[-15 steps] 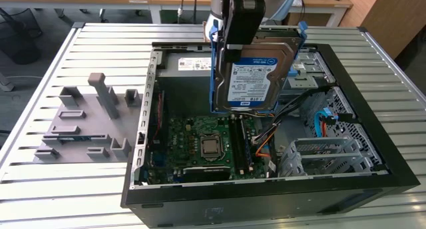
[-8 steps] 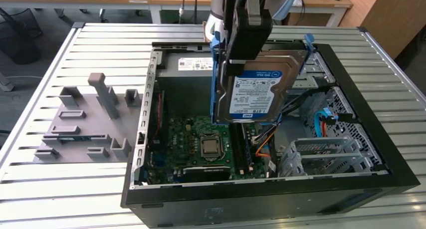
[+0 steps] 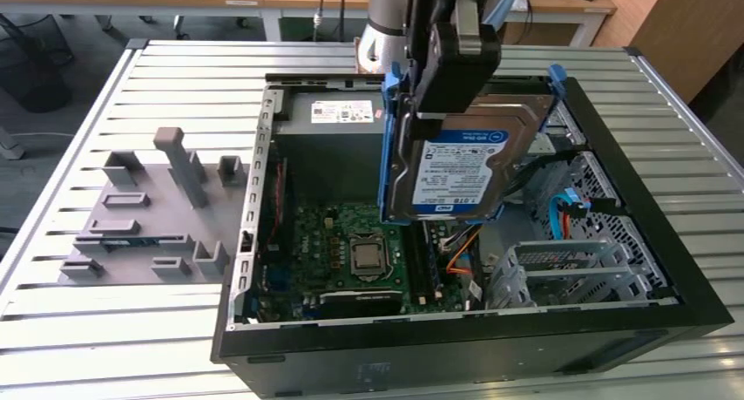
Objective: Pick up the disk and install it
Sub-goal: 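Insert the disk into the insertion slot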
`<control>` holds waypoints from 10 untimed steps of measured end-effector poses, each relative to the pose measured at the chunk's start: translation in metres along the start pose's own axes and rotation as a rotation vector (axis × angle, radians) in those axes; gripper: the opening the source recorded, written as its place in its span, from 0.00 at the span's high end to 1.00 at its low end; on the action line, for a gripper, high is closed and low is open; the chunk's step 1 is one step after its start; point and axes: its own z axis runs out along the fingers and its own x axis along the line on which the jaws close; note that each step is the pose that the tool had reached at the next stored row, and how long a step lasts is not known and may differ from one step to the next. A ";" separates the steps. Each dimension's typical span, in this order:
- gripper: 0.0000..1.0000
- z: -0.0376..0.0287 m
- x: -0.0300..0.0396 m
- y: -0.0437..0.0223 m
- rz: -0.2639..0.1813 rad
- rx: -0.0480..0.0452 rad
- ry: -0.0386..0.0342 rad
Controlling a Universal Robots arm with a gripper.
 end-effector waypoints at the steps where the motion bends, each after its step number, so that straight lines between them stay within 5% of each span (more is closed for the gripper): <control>1: 0.63 0.0003 -0.0001 -0.0030 0.000 0.0000 0.0000; 10: 0.63 0.0025 0.0044 -0.0127 0.000 0.0007 0.0017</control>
